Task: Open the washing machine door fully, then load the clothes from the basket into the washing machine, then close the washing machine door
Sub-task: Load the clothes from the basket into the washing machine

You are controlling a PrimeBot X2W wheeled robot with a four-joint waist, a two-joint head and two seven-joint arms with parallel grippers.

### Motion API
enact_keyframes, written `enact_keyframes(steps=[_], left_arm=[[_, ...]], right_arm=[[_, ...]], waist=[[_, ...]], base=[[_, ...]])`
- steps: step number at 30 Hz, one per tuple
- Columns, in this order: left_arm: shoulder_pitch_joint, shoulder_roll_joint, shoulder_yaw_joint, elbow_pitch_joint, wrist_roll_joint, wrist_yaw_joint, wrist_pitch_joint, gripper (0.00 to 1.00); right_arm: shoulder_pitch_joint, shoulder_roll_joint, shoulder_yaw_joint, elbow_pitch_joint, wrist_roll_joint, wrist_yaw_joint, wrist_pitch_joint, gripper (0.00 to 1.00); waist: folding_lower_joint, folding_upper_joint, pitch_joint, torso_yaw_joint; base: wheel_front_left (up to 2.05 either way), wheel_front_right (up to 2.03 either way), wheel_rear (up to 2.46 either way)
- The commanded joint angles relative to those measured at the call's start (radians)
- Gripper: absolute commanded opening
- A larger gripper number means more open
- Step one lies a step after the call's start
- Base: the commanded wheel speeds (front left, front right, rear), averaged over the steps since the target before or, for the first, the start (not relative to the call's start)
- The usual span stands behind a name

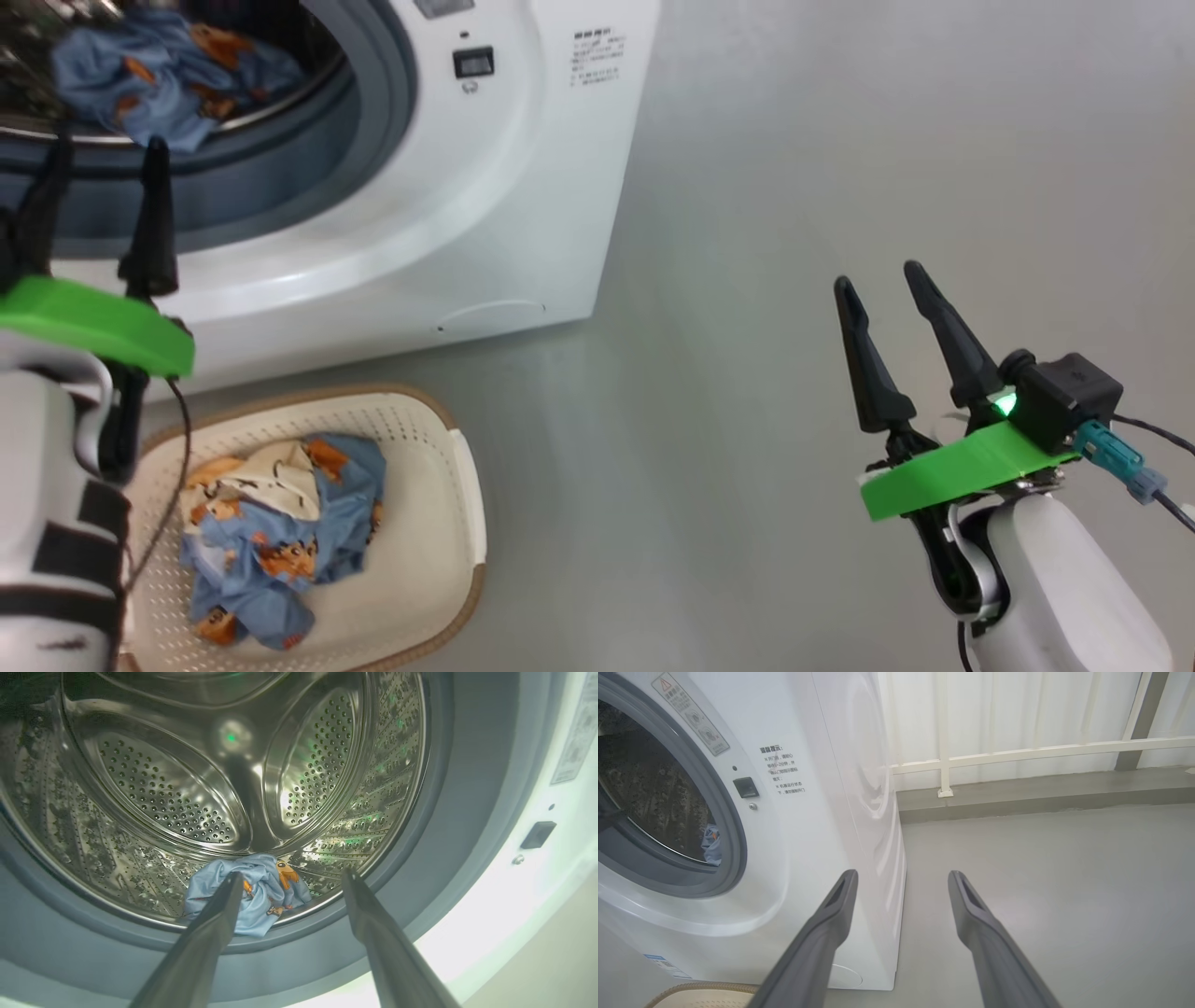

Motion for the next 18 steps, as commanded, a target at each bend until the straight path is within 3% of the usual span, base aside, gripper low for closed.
enact_keyframes(steps=[1, 18], left_arm=[[0.017, 0.036, 0.034, -0.035, 0.001, 0.001, -0.006, 1.0], [0.336, -0.024, 0.097, -0.276, 0.036, 0.005, -0.006, 1.0]], right_arm=[[0.019, -0.013, 0.008, -0.019, 0.006, 0.005, -0.009, 1.0], [0.083, -0.065, -0.03, -0.026, 0.016, 0.005, -0.009, 1.0]], waist=[[0.0002, 0.0, -0.043, 0.019], [0.0002, 0.0, -0.192, 0.109]], base=[[0.0, 0.0, 0.0], [0.0, 0.0, 0.0]])
